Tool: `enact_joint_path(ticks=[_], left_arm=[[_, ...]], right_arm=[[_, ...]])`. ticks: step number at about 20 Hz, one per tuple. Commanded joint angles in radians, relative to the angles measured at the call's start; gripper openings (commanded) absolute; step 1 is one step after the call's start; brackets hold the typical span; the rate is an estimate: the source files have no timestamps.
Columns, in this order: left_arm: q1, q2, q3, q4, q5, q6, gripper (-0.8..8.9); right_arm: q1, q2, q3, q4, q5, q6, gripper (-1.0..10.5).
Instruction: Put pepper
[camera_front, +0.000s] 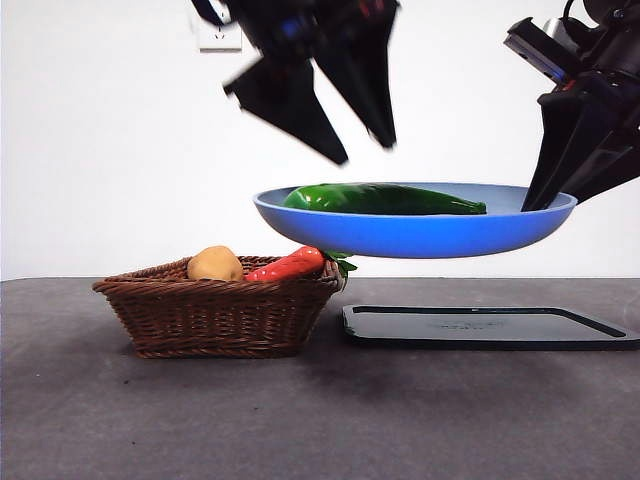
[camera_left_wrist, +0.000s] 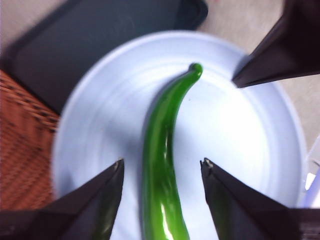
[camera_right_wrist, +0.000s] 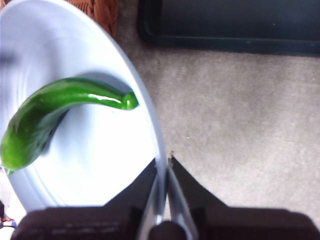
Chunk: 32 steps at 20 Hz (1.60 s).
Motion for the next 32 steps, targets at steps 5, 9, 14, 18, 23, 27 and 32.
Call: enact_joint_path(ticks=[5,9,14,18,23,27,32], left_arm=[[-0.009,-0.176,0.016,-0.054,-0.014,0.005,2.74],[-0.009,-0.319,0.016,-0.055,-0.014,0.004,2.74],[-0.009,-0.442,0.016,-0.060,-0.014,0.003,2.74],[-0.009,-0.487,0.016,-0.078,-0.014,0.000,2.74],[-0.009,-0.490,0.016,-0.119,-0.014,-0.001,2.74],[-0.009,-0.490,0.016,-0.120,-0.014,-0.001,2.74],[-0.009,-0.490,0.016,-0.130,-0.014,-0.001,2.74]], right_arm=[[-0.095,0.011,0.032,0.085,-0.001,0.038,0.1],[-0.209,0.067,0.073,0.151,-0.002,0.080,0.1],[-0.269,0.257,0.146,0.232,0.000,0.114,0.1],[-0.277,0.425,0.227,0.281,0.002,0.134,0.1],[-0.277,0.550,0.277,0.308,0.002,0.148,0.1],[-0.277,0.578,0.277,0.299,0.032,0.143,0.1],[-0.277,0.579,0.277,0.274,0.063,0.135,0.3]])
